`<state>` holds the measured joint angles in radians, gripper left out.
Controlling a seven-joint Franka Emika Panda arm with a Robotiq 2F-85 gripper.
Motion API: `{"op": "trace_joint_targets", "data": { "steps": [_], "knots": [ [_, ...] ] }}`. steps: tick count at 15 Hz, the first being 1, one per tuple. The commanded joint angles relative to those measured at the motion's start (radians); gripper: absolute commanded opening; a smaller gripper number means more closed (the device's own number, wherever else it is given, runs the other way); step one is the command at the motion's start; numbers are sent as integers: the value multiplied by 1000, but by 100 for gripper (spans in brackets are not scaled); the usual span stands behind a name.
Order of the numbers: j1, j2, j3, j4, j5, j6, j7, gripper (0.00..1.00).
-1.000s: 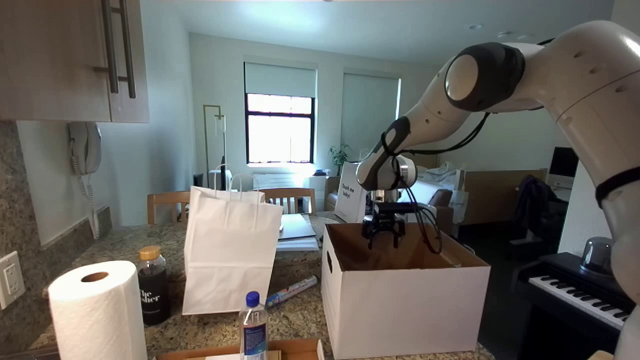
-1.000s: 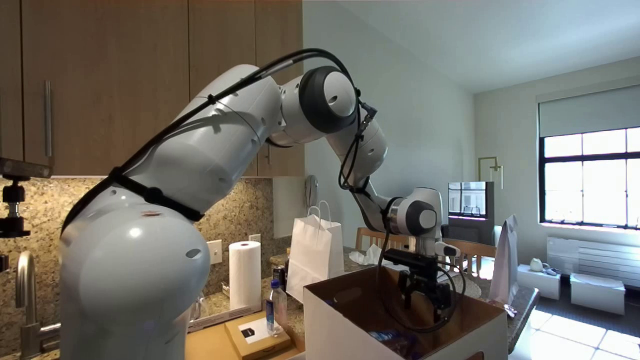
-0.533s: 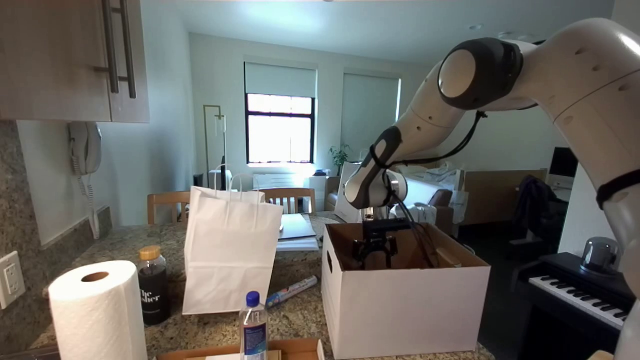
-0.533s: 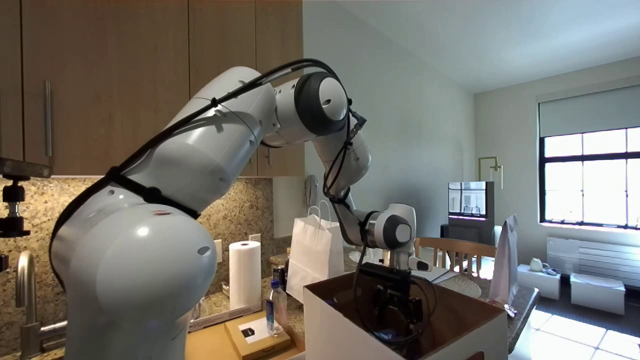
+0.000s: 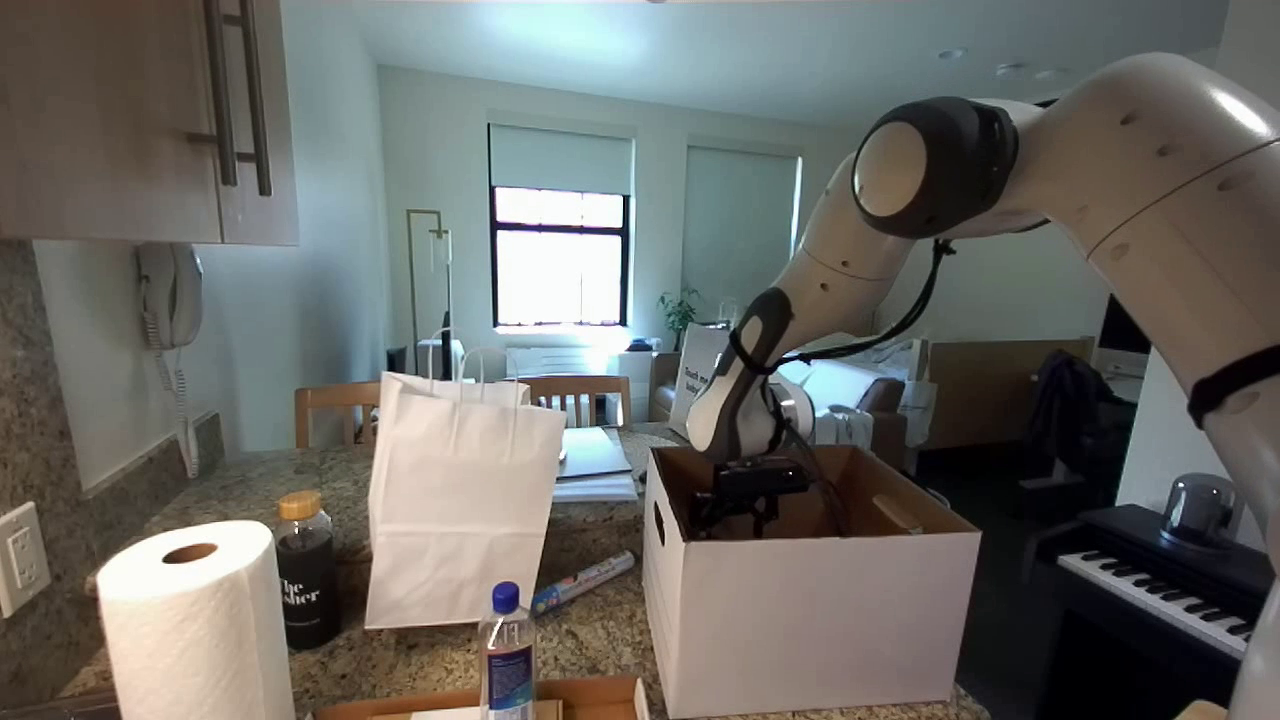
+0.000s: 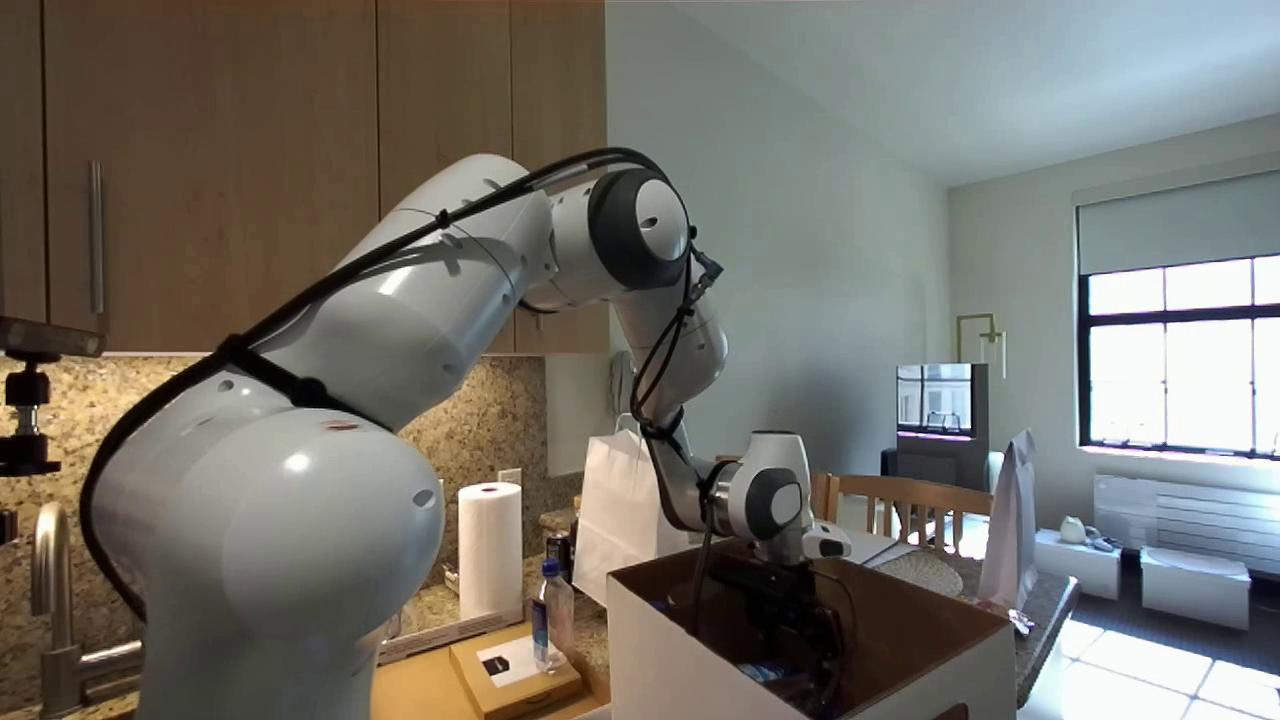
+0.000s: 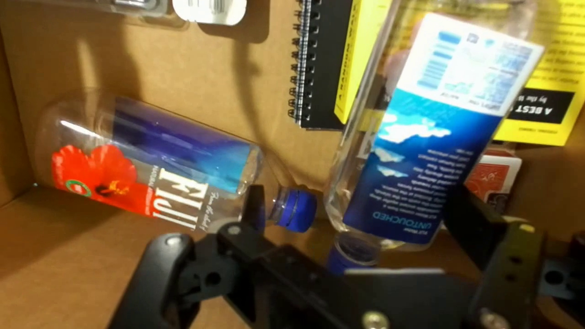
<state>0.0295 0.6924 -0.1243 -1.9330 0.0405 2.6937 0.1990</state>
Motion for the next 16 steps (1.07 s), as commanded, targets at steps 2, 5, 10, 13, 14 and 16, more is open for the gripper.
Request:
{"op": "trace_joint_targets", "data": {
  "steps": [2,5,10,13,14,16],
  "knots": [
    [24,19,-26,-28,7,127,65,100],
    [-13,-7,2,-41,69,240,67,100],
    [-27,-41,-28,-61,113,362,79,100],
    [-46,-81,-12,-102,124,412,61,100],
    [-48,-96,-10,-116,127,434,60,100],
    [-48,-125,-12,-141,134,472,58,100]
  ]
}}
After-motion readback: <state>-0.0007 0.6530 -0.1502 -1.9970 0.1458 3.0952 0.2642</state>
